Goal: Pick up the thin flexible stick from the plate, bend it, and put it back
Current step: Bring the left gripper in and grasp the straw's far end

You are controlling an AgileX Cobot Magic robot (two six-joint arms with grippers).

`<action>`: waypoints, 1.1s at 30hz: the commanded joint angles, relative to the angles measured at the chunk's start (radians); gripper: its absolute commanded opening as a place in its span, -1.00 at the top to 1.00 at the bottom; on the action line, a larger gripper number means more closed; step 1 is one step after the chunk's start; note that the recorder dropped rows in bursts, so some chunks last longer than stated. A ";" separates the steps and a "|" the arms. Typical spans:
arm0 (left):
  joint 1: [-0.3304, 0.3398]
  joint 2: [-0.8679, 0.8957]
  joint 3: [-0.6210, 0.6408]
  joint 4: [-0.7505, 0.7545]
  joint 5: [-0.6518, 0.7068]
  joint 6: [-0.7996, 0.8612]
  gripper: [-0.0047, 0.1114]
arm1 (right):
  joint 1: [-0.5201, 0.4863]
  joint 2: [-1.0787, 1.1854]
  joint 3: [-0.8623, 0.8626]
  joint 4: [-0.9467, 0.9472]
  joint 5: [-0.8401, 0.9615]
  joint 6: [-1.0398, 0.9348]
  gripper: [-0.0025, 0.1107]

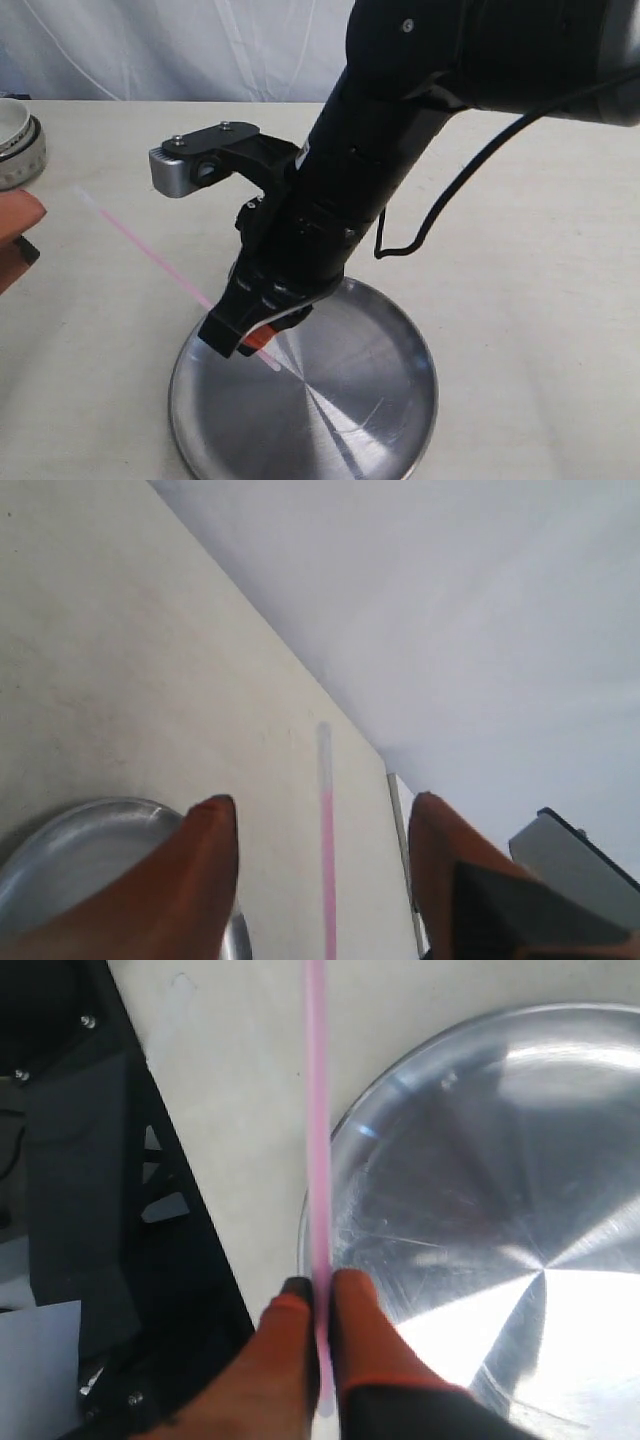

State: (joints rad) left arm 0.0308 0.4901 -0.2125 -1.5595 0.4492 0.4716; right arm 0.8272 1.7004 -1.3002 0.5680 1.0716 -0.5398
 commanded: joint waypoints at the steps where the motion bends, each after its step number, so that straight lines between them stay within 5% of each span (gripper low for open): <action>1: -0.005 0.050 -0.007 -0.066 0.034 0.083 0.04 | 0.001 -0.009 -0.001 0.011 0.007 -0.014 0.97; 7: -0.005 0.095 -0.007 -0.185 0.052 0.213 0.04 | 0.001 -0.009 -0.001 0.061 0.017 -0.054 0.97; 33: -0.005 0.173 -0.034 -0.185 0.111 0.271 0.04 | 0.001 -0.009 -0.001 0.096 0.049 -0.100 0.97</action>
State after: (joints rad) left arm 0.0308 0.6591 -0.2380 -1.7301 0.5568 0.7355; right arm 0.8272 1.7004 -1.3002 0.6402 1.1061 -0.6153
